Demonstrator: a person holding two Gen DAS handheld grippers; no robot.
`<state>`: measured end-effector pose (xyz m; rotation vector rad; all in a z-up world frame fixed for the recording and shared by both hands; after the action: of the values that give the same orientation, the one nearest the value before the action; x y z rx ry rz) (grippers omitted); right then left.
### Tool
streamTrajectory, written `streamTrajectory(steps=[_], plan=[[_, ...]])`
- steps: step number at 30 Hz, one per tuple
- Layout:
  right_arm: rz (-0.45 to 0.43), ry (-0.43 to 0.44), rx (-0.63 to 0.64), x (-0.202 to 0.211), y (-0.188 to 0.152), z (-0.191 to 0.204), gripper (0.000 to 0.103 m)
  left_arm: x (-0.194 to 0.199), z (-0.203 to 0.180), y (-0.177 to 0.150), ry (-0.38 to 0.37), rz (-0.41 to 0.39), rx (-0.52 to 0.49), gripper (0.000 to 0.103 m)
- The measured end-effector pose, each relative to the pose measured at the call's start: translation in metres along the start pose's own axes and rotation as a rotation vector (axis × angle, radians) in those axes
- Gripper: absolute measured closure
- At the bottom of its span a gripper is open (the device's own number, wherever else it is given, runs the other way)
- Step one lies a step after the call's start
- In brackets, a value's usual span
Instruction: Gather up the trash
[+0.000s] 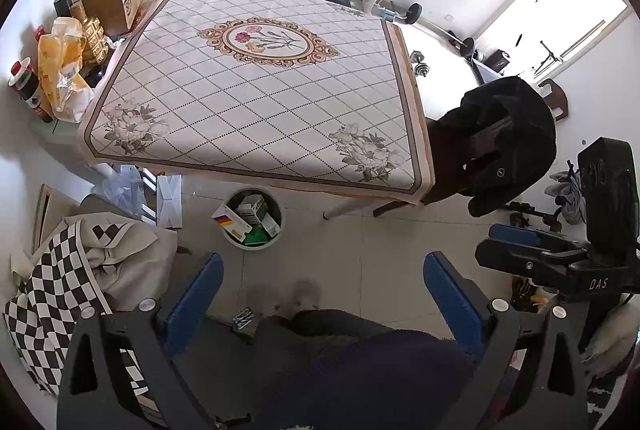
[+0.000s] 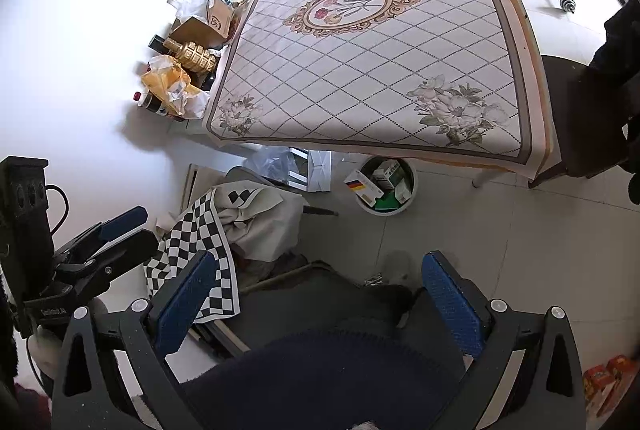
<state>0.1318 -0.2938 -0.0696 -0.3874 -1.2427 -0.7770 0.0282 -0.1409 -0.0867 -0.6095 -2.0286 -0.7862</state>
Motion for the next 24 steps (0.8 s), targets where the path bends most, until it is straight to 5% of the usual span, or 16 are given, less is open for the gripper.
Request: streamTrajectory(steps=[24], plan=[[0.028,0.004,0.005,-0.0064,-0.0061,0.0089,0.0,0.0024,0.003,0.0008,-0.023,-0.003,0.002,0.001]])
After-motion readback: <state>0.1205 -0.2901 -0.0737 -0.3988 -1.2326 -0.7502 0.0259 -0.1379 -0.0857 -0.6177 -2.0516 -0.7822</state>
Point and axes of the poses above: each gripper's, at about its wrist camera, not at the fingertips, and x roughly against the way its jaws point, z to its left, y to its top, the point moved 5 cm from there along -x, roughly the way its jaws point, and after that the axes turned 8 degrees about -y, right-handed, at the moved point
